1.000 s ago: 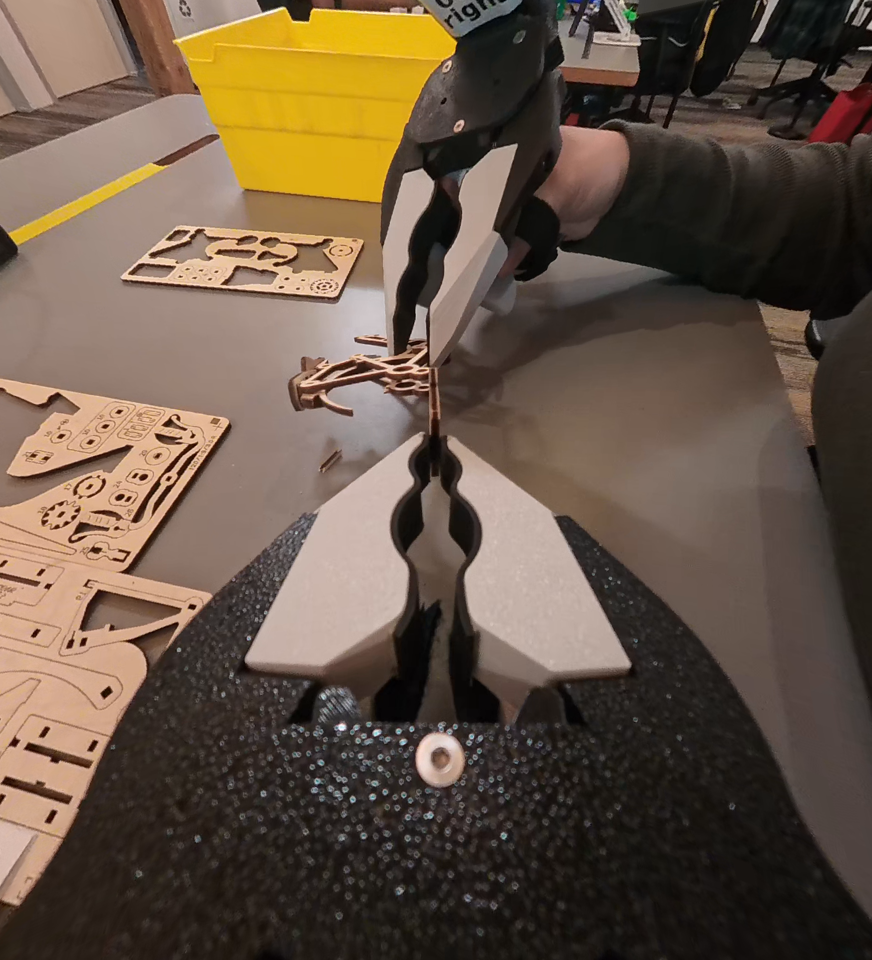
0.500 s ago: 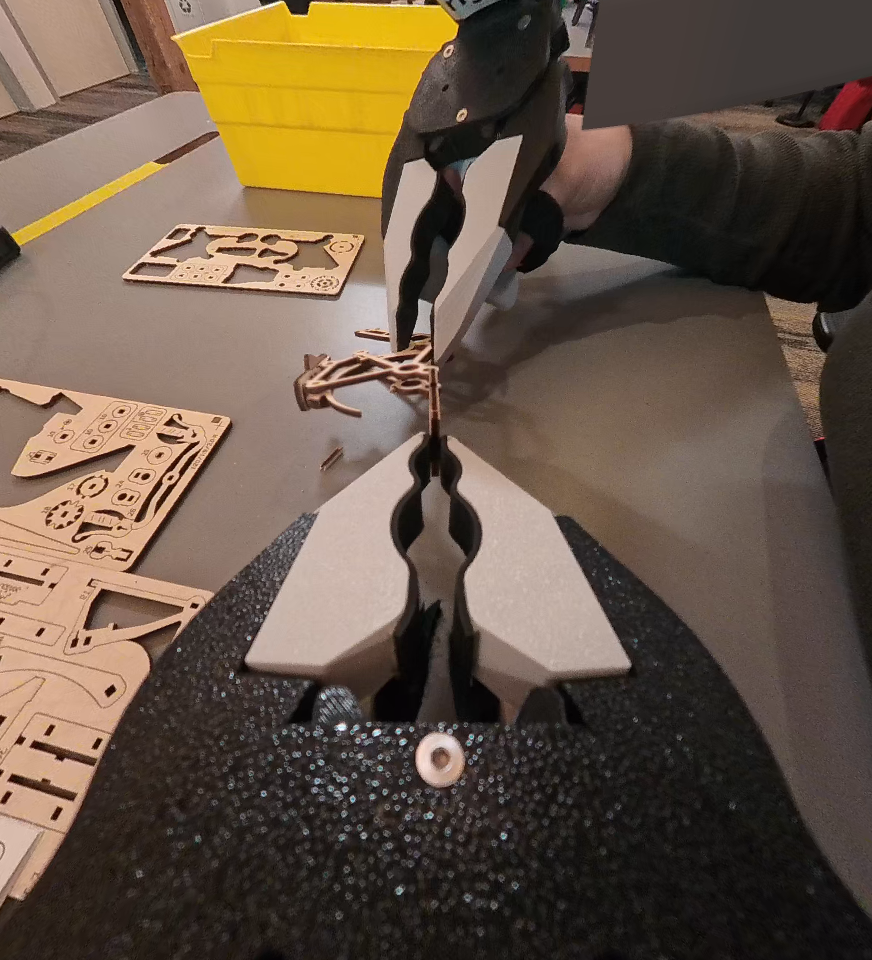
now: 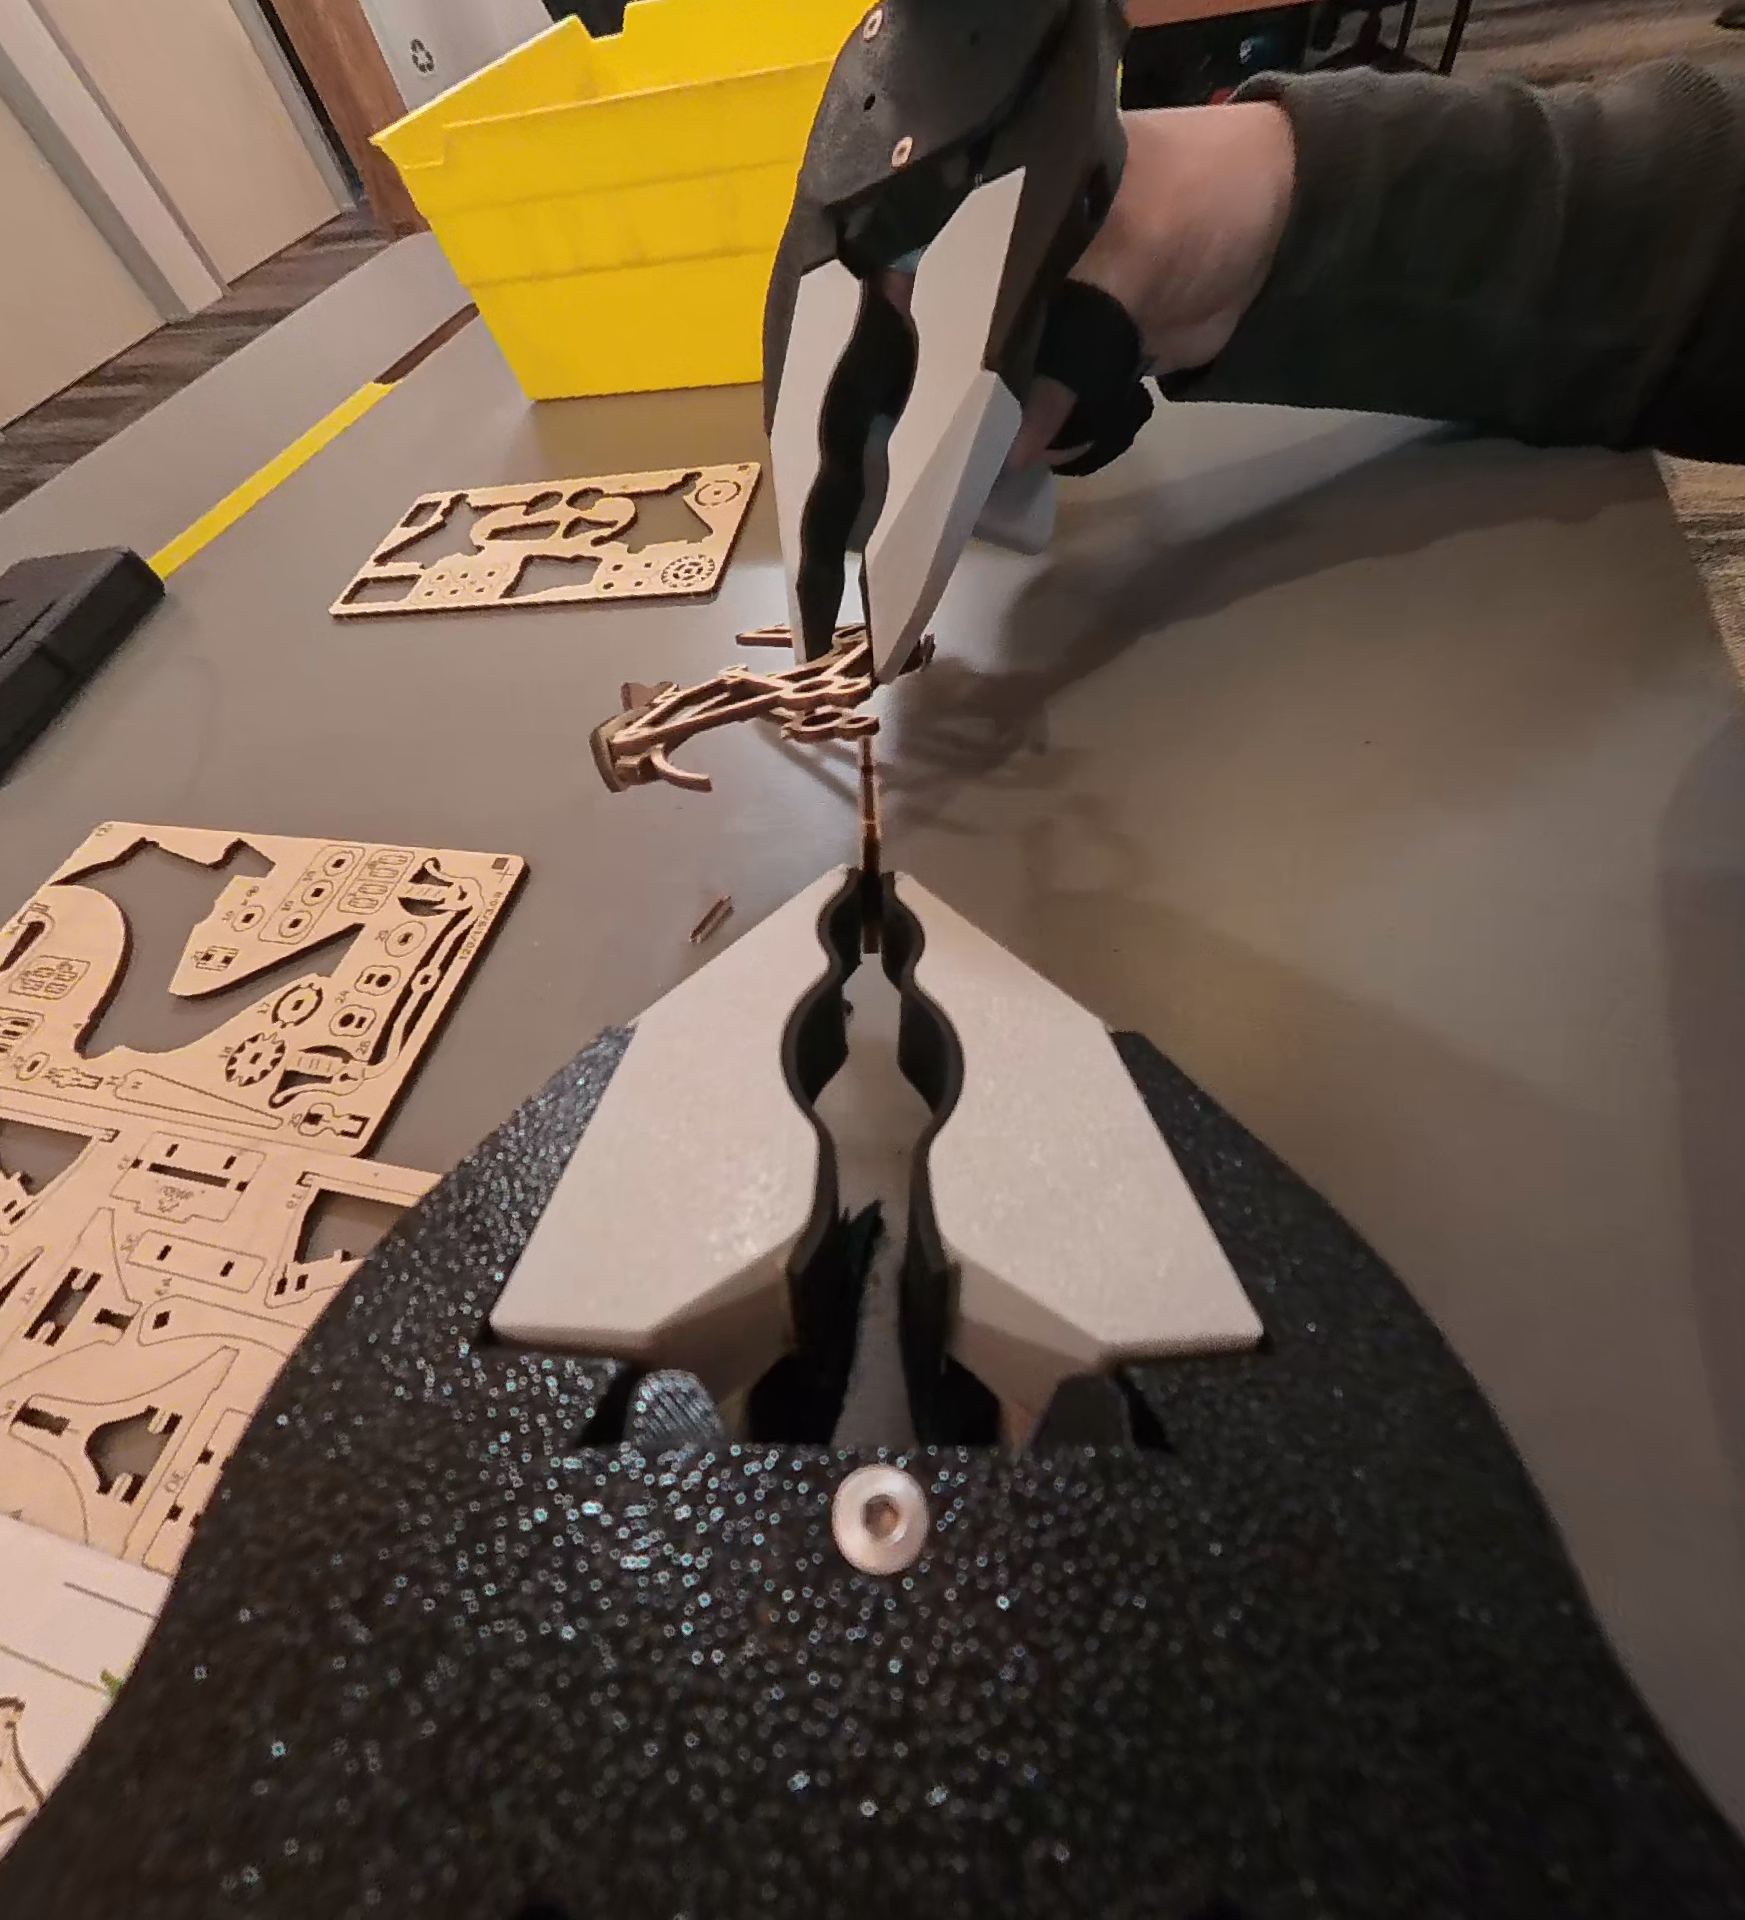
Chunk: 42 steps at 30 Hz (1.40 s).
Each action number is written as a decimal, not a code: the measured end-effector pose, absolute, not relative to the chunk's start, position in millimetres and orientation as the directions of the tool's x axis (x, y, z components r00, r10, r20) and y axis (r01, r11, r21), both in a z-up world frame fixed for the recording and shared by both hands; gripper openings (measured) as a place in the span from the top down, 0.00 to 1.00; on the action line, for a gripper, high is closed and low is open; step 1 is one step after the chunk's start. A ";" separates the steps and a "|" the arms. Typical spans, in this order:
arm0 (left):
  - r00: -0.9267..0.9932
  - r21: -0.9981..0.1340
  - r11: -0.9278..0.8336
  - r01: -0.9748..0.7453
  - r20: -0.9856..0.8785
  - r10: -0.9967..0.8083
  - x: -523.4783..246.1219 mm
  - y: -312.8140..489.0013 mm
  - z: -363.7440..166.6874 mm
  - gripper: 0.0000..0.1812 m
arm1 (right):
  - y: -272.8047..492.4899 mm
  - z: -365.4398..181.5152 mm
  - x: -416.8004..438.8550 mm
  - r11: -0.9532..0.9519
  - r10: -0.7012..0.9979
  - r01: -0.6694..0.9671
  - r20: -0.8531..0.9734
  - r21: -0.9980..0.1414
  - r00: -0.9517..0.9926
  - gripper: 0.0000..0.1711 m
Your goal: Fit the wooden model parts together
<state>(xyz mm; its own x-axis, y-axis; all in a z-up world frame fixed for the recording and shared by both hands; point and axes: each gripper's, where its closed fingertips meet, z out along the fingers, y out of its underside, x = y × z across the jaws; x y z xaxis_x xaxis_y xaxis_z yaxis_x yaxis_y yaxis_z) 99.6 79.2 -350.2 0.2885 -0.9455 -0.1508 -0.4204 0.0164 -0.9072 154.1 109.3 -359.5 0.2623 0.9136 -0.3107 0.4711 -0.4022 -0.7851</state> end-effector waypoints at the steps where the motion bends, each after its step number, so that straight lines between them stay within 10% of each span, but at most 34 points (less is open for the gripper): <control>1: 0.287 -0.907 0.016 -0.421 -0.150 -0.946 99.8 78.9 -350.5 1.00 | 108.9 -359.6 154.0 -0.402 0.914 0.472 -0.311 -0.785 0.261 0.89; 16: 0.273 -0.899 0.044 -0.435 -0.178 -0.945 101.9 76.8 -352.8 1.00 | 107.9 -357.3 150.9 -0.374 0.925 0.471 -0.283 -0.799 0.253 0.89; 42: 0.194 -0.728 0.421 -0.540 -0.595 -0.780 103.0 75.9 -349.7 1.00 | 112.3 -340.2 147.0 0.339 0.825 0.588 0.532 -0.735 0.190 0.89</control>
